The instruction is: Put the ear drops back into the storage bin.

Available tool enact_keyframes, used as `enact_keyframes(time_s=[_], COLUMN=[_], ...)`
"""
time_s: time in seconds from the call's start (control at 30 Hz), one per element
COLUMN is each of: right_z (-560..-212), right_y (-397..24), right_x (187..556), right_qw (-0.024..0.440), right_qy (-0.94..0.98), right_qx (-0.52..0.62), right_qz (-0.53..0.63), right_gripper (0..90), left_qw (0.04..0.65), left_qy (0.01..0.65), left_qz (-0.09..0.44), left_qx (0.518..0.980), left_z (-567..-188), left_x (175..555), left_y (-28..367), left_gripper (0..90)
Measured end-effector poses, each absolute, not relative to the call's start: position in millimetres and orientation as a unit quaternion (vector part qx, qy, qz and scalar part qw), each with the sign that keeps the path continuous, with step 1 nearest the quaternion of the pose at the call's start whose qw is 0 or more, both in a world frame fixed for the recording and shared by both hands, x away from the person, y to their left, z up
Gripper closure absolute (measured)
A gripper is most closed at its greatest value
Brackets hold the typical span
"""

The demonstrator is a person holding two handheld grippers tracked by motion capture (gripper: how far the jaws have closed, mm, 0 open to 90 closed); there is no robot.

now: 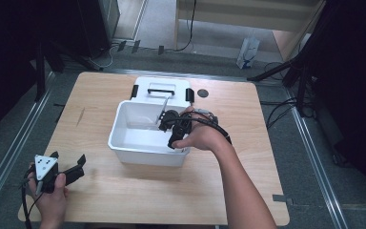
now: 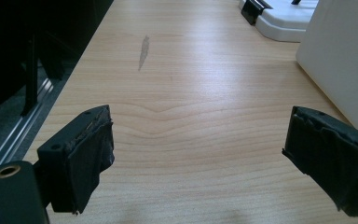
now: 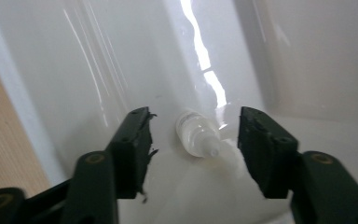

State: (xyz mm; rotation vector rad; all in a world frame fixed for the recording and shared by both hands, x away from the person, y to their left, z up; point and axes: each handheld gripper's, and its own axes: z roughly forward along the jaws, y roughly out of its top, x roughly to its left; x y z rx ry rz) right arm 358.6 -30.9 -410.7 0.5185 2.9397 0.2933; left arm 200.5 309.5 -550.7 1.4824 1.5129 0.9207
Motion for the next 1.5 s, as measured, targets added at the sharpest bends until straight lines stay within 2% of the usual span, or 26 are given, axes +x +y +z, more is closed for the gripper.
enact_keyframes(time_s=[0.03,0.1,0.17,0.23,0.3,0.37,0.7,1.5], right_z=[-411,-399,-395,-383,-380,-371,-359,-400], right_y=[-31,-33,-34,-38,-40,-47,-80,-173], right_x=[359,355,354,350,349,346,342,329], right_qw=[0.071,0.093,0.098,0.111,0.113,0.121,0.140,0.142], right_qy=[0.978,0.971,0.969,0.963,0.961,0.956,0.937,0.899], right_qx=[0.172,0.186,0.186,0.194,0.200,0.203,0.244,0.332], right_qz=[0.098,0.116,0.128,0.149,0.156,0.174,0.205,0.248], right_gripper=[41.1,31.8,29.1,21.5,19.7,12.9,13.0,12.6], left_qw=[0.404,0.405,0.405,0.405,0.405,0.405,0.405,0.403], left_qy=[0.599,0.599,0.600,0.599,0.599,0.599,0.599,0.599], left_qz=[0.365,0.366,0.366,0.367,0.367,0.367,0.366,0.368], left_qx=[0.587,0.585,0.585,0.585,0.585,0.585,0.586,0.586], left_z=[-551,-551,-551,-551,-551,-551,-551,-551], left_x=[201,201,201,201,201,201,201,201], left_y=[309,309,309,309,309,309,309,308], left_gripper=[8.6,8.6,8.6,8.6,8.6,8.6,8.6,8.6])
